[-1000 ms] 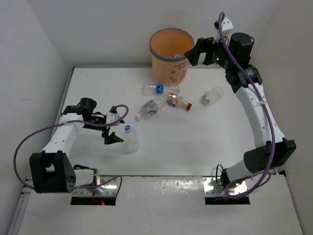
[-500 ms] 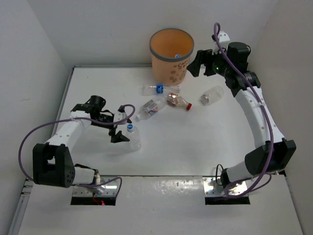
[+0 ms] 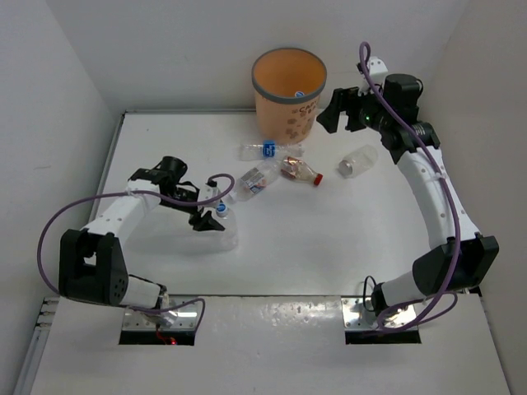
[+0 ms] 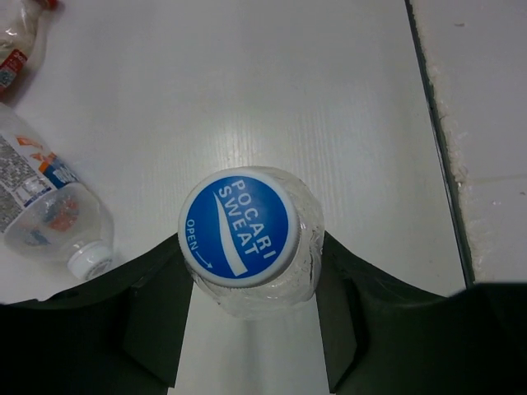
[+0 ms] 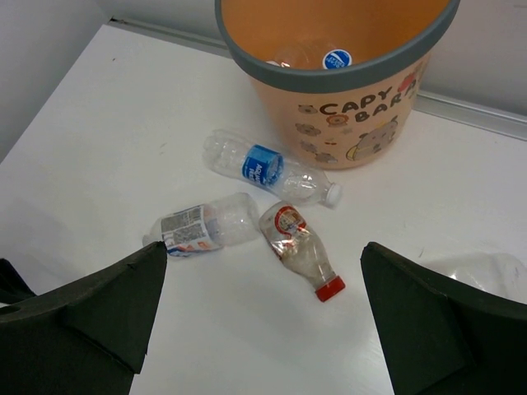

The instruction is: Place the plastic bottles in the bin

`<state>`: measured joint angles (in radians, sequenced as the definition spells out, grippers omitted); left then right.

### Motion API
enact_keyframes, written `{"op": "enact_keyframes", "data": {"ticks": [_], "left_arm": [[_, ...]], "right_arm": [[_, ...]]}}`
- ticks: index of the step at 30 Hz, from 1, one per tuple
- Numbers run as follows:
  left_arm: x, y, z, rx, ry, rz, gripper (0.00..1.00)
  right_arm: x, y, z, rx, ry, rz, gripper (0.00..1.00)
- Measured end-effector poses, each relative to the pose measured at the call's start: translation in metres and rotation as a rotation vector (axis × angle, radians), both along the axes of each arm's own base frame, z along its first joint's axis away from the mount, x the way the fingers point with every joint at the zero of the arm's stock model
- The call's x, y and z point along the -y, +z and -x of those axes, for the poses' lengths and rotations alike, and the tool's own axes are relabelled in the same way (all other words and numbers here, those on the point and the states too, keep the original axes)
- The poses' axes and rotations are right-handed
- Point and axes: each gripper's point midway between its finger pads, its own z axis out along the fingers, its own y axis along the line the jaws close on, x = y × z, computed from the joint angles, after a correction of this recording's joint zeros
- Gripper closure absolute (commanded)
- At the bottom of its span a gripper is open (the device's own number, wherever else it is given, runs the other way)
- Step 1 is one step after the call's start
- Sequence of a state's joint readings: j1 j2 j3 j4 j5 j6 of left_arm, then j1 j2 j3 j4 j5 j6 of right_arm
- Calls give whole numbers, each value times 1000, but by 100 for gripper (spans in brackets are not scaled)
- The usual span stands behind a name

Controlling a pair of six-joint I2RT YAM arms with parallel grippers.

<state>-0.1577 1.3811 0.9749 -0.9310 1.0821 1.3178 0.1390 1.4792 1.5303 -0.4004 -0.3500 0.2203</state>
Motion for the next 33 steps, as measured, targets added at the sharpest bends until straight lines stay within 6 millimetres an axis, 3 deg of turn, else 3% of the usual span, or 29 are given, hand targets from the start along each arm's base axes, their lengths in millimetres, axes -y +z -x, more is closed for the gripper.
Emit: {"op": "enact_keyframes", "data": {"ticks": [4,7,12,17,20,23,26,31,33], "left_arm": [[4,13,-21,-17,20,4,73],[14,53,-63,-4,62,34,77],[40,185,-168,167,238,226,84],[66,299,-222,306,391,485,88],[90,344,-257,360,457,635,88],[109,350,-289,361,528,737,89],[128,335,-324,348,590,797,89],[146,267,-373,296,720,757,79],[149,241,-384,278,756,723,66]], "right_arm": [[6,-6,3,-14,-4,8,2],[15,-14,11,-40,-17,7,2],[38,-28,20,-85,-65,-21,3],[52,-57,35,-155,-101,-33,3],[56,-74,48,-202,-106,-36,3],[61,-80,55,-213,-116,-30,2],[64,-82,60,-210,-118,-20,2],[65,-81,64,-199,-109,3,2],[66,-82,65,-198,-104,14,2]]}}
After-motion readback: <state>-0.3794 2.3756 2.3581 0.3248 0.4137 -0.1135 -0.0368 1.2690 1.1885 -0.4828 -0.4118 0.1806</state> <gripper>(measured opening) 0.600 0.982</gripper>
